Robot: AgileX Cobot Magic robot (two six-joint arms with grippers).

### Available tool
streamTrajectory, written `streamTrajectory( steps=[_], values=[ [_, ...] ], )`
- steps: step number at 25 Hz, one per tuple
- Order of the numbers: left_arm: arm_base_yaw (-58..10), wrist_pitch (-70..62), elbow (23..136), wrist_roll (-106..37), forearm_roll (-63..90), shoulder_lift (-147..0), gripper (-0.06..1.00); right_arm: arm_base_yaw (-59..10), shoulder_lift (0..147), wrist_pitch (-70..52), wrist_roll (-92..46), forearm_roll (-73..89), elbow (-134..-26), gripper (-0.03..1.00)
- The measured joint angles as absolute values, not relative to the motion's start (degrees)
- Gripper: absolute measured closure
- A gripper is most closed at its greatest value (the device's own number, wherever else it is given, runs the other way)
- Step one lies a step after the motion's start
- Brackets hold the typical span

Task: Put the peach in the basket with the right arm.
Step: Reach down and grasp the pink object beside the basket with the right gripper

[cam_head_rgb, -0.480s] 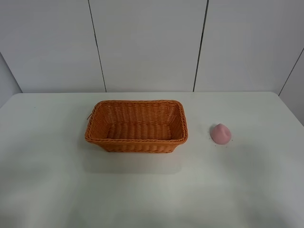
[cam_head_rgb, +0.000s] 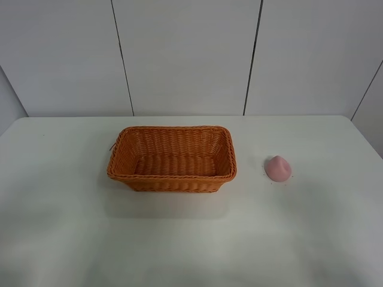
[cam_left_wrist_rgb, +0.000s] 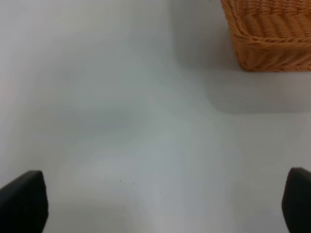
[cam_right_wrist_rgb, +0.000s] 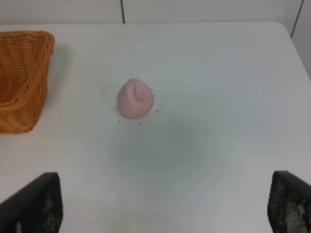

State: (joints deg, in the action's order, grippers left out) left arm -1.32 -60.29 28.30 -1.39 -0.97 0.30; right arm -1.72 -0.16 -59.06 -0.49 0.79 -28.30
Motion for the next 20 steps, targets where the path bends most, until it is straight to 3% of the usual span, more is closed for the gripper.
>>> streamTrajectory(
  steps=[7, 20],
  values=[
    [-1.32, -60.29, 28.30, -1.39, -0.97, 0.30, -0.04, -1.72, 9.59, -59.04, 0.00, 0.94, -31.03, 0.31],
    [-1.32, -60.29, 28.30, -1.39, -0.97, 0.30, -0.04, -1.72, 63.28, -55.52, 0.00, 1.35, -48.97, 0.31]
  ],
)
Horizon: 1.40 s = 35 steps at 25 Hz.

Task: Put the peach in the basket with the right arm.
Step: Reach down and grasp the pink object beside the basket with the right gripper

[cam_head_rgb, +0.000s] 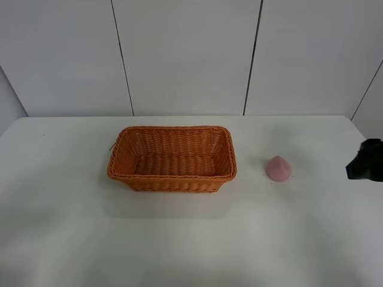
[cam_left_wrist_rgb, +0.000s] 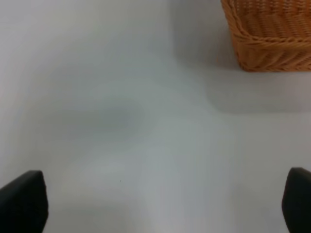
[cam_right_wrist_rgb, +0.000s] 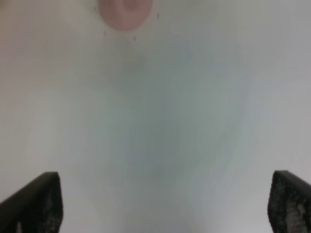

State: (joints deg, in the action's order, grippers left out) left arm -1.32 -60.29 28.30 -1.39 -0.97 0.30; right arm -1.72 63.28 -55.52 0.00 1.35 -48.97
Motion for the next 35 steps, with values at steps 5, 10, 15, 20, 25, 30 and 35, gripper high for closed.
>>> streamTrajectory(
  steps=[5, 10, 15, 20, 25, 30, 35],
  values=[
    [-1.32, -60.29, 28.30, -1.39, -0.97, 0.30, -0.04, -1.72, 84.31, -54.86, -0.39, 1.35, -59.33, 0.31],
    [-1.32, -60.29, 28.30, -1.39, -0.97, 0.30, -0.04, -1.72, 101.31, -54.80, -0.97, 1.35, -71.09, 0.31],
    [-1.32, -60.29, 28.30, -1.39, -0.97, 0.30, -0.04, -2.96, 111.69, -55.66, -1.04, 1.82, -82.08, 0.31],
    [-1.32, -60.29, 28.30, -1.39, -0.97, 0.30, -0.04, -6.24, 116.15, -55.77, -1.06, 2.01, -86.63, 0.31],
    [-1.32, -60.29, 28.30, -1.39, -0.97, 0.30, -0.04, -6.39, 119.08, -55.40, -0.89, 1.83, -87.01, 0.31],
    [-1.32, -60.29, 28.30, -1.39, -0.99, 0.30, -0.04, -6.39, 122.35, -52.99, -0.78, 2.06, -87.01, 0.31],
    [-1.32, -60.29, 28.30, -1.39, -0.99, 0.30, -0.04, -6.39, 125.06, -50.12, 0.00, 2.18, -87.01, 0.31]
  ],
)
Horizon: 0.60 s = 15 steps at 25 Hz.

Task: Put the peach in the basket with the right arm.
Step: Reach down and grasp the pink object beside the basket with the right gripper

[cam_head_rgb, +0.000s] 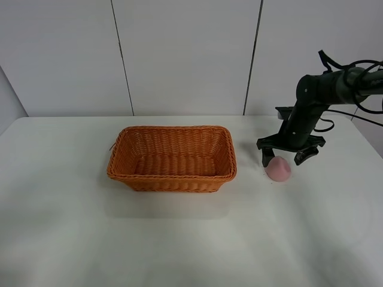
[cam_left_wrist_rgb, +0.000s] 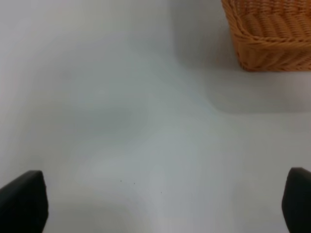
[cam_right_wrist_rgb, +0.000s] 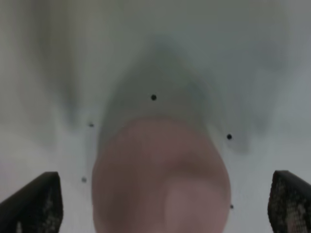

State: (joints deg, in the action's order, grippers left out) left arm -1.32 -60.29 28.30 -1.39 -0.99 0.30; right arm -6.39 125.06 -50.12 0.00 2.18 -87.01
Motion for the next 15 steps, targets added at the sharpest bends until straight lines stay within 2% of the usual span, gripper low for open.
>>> streamTrajectory(
  steps=[7, 9, 12, 14, 15],
  values=[
    [-1.32, -60.29, 28.30, -1.39, -0.99, 0.30, -0.04, -6.39, 127.04, -49.54, 0.00, 2.28, -87.01, 0.33],
    [-1.32, -60.29, 28.30, -1.39, -0.99, 0.30, -0.04, -6.39, 127.11, -49.54, 0.00, 2.28, -87.01, 0.38],
    [-1.32, -60.29, 28.30, -1.39, -0.99, 0.30, -0.04, -6.39, 127.11, -49.75, 0.00, 2.28, -87.01, 0.60],
    [-1.32, -60.29, 28.30, -1.39, -0.99, 0.30, -0.04, -6.39, 127.03, -50.39, 0.00, 2.17, -87.15, 0.83],
    [-1.32, -60.29, 28.30, -1.39, -0.99, 0.30, -0.04, -6.39, 126.90, -50.99, 0.00, 2.03, -87.60, 0.90]
  ],
)
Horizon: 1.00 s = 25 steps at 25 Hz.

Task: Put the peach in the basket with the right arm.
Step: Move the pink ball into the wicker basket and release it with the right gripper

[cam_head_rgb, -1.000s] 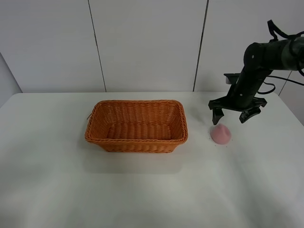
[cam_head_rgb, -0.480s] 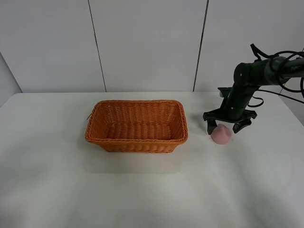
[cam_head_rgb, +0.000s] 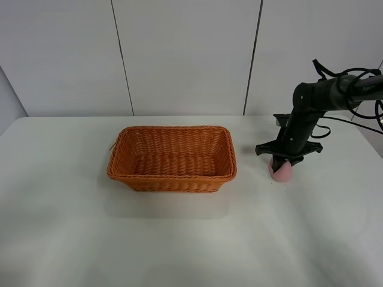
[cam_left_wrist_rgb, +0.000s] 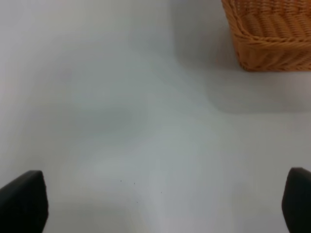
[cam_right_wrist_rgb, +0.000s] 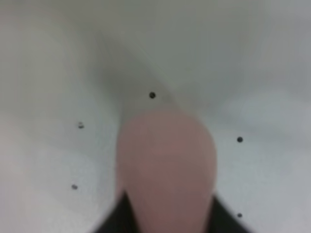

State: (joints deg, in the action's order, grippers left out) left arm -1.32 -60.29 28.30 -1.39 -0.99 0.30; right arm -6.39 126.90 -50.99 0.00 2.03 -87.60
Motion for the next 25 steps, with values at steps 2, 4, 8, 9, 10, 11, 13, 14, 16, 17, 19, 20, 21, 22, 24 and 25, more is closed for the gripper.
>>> streamTrajectory(
  steps=[2, 4, 8, 9, 10, 11, 13, 14, 16, 17, 19, 20, 21, 22, 24, 25],
  values=[
    [-1.32, -60.29, 28.30, -1.39, -1.04, 0.30, -0.04, -6.39, 126.34, -52.33, 0.00, 1.79, -88.67, 0.96],
    [-1.32, -60.29, 28.30, -1.39, -1.04, 0.30, -0.04, -6.39, 125.69, -54.36, 0.00, 1.58, -90.47, 0.96],
    [-1.32, -60.29, 28.30, -1.39, -1.04, 0.30, -0.04, -6.39, 122.84, -60.25, 0.00, 0.99, -97.59, 0.96],
    [-1.32, -60.29, 28.30, -1.39, -1.04, 0.30, -0.04, -6.39, 121.95, -61.99, 0.00, 0.99, -99.45, 0.96],
    [-1.32, -60.29, 28.30, -1.39, -1.04, 0.30, -0.04, -6.39, 121.09, -63.48, 0.00, 0.93, -101.68, 0.96],
    [-1.32, -60.29, 28.30, -1.39, -1.04, 0.30, -0.04, -6.39, 120.45, -64.48, 0.00, 0.86, -103.79, 0.96],
    [-1.32, -60.29, 28.30, -1.39, -1.04, 0.30, -0.04, -6.39, 119.52, -65.68, 0.00, 0.69, -107.40, 0.96],
    [-1.32, -60.29, 28.30, -1.39, -1.04, 0.30, -0.04, -6.39, 119.50, -66.02, 0.00, 0.57, -109.09, 0.96],
    [-1.32, -60.29, 28.30, -1.39, -1.04, 0.30, -0.04, -6.39, 119.44, -66.77, 0.00, 0.56, -111.67, 0.96],
    [-1.32, -60.29, 28.30, -1.39, -1.04, 0.30, -0.04, -6.39, 119.44, -67.65, 0.00, 0.56, -112.50, 0.96],
    [-1.32, -60.29, 28.30, -1.39, -1.04, 0.30, -0.04, -7.08, 119.44, -69.33, 0.00, 0.00, -114.19, 0.96],
    [-1.32, -60.29, 28.30, -1.39, -1.04, 0.30, -0.04, -7.77, 119.44, -69.51, -0.35, 0.00, -114.82, 0.96],
    [-1.32, -60.29, 28.30, -1.39, -1.04, 0.30, -0.04, -8.72, 119.44, -69.51, -0.35, -0.63, -115.50, 0.96],
    [-1.32, -60.29, 28.30, -1.39, -1.04, 0.30, -0.04, -9.91, 119.49, -69.62, -0.40, -0.78, -116.15, 0.96],
    [-1.32, -60.29, 28.30, -1.39, -1.04, 0.30, -0.04, -12.60, 119.49, -69.69, -0.40, -0.78, -117.16, 0.96],
    [-1.32, -60.29, 28.30, -1.39, -1.04, 0.30, -0.04, -14.35, 119.49, -69.73, -0.35, -0.78, -117.56, 0.96]
  ],
)
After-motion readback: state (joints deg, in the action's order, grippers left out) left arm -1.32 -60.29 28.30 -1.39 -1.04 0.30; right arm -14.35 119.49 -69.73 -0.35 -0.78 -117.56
